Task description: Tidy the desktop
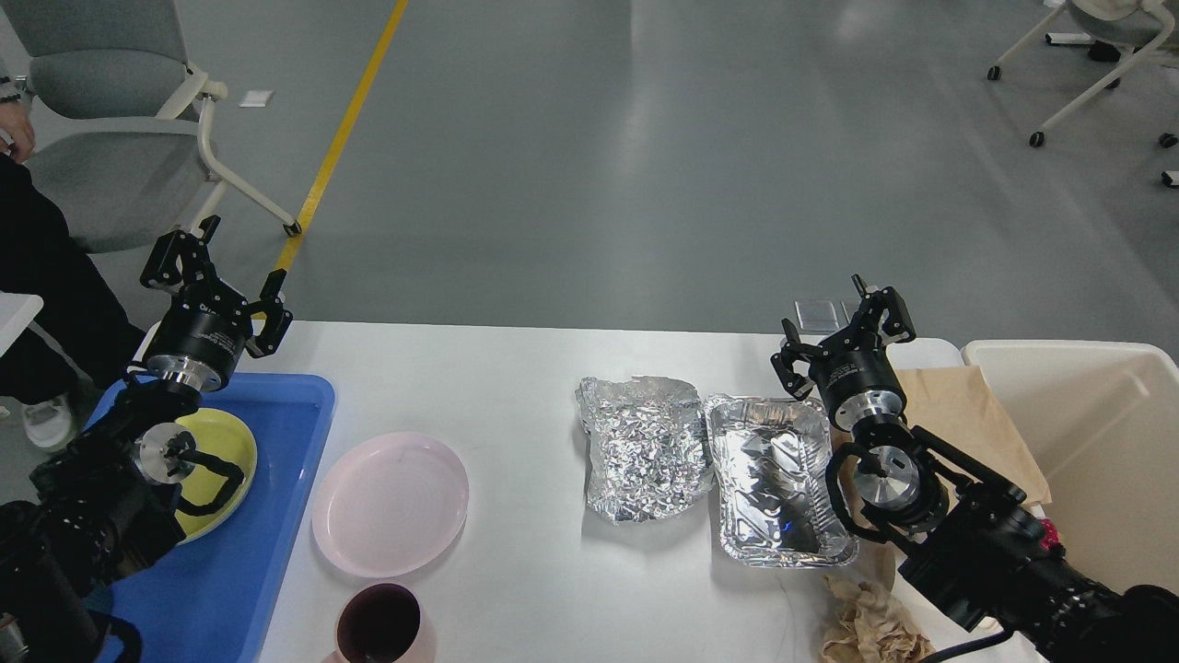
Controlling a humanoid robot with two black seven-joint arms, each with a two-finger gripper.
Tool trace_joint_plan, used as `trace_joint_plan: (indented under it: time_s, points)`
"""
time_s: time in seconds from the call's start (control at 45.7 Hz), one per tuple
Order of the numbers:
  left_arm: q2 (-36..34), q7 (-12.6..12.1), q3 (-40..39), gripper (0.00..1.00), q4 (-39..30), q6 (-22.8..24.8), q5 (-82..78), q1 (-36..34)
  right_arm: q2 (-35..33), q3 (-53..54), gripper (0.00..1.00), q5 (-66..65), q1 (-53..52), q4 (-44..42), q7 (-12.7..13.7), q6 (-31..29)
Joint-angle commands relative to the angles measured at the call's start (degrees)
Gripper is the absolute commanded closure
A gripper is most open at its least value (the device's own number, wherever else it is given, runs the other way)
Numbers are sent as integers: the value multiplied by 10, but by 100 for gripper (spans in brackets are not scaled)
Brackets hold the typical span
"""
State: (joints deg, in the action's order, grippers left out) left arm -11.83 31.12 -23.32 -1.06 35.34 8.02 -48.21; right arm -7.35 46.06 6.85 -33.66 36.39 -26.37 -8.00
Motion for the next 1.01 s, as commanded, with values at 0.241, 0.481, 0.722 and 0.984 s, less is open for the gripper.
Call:
trace_joint_plan:
  time_s: [0.241,0.481,0.722,0.984]
  points:
    - [-63,-2,497,4,-5,5,-45,-186,0,0,0,0,0,0,0,0]
    - [-67,-2,731,4,-161,6,-64,-351,1,0,0,0,0,1,0,1]
    - [-72,-1,866,4,-424,7,-64,-506,1,0,0,-1,0,1,0,0]
    - [-57,-1,928,4,-499,8,-64,-543,1,0,0,0,0,1,0,1]
